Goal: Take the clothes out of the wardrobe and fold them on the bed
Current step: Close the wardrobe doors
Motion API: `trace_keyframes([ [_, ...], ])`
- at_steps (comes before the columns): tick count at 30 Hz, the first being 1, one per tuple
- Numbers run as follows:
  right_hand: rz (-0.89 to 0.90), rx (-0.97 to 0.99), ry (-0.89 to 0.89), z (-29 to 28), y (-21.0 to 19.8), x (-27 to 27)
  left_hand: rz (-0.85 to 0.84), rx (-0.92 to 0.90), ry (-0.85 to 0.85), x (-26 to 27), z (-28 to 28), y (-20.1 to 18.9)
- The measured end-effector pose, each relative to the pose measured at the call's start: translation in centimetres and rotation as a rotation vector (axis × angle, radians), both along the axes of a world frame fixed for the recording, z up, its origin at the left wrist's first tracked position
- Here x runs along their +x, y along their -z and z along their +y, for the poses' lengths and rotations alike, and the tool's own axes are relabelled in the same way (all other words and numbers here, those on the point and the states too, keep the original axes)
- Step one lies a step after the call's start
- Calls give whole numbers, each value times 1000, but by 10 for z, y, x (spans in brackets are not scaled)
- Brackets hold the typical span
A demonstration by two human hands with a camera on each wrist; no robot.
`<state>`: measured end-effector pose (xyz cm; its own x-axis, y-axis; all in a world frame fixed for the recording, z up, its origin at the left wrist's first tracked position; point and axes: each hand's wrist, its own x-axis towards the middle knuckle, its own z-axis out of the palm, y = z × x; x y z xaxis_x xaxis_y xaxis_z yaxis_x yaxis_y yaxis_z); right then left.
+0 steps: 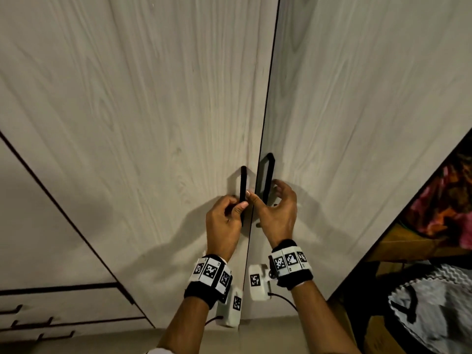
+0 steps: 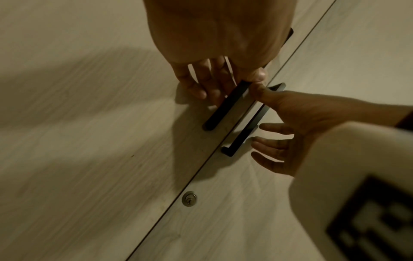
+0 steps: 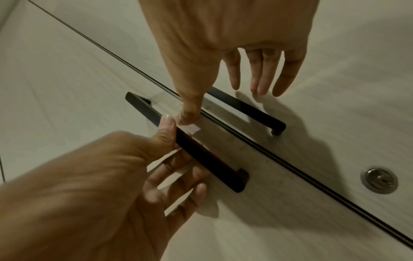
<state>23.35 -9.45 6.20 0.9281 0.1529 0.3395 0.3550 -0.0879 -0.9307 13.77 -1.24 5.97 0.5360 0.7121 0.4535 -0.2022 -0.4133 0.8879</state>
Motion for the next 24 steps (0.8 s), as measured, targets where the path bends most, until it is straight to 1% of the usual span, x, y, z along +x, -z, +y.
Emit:
trace_keyframes([
  [3, -81, -2, 38, 11, 2, 11, -12, 15, -48, 18, 8, 2],
  [8, -159, -46, 83, 21, 19, 32, -50, 40, -135, 40, 16, 7],
  [12, -160, -61, 118, 28, 23, 39, -88, 57, -189, 53, 18, 13],
  [17, -157, -90, 130, 29, 22, 37, -120, 63, -186, 58, 20, 17],
  [20, -118, -107, 83, 23, 23, 38, -132, 50, -159, 56, 21, 18],
  [21, -80, -115, 54, 19, 25, 37, -135, 44, -149, 56, 22, 19],
  [24, 139, -122, -54, -7, 45, 28, -160, 24, -127, 54, 23, 20],
])
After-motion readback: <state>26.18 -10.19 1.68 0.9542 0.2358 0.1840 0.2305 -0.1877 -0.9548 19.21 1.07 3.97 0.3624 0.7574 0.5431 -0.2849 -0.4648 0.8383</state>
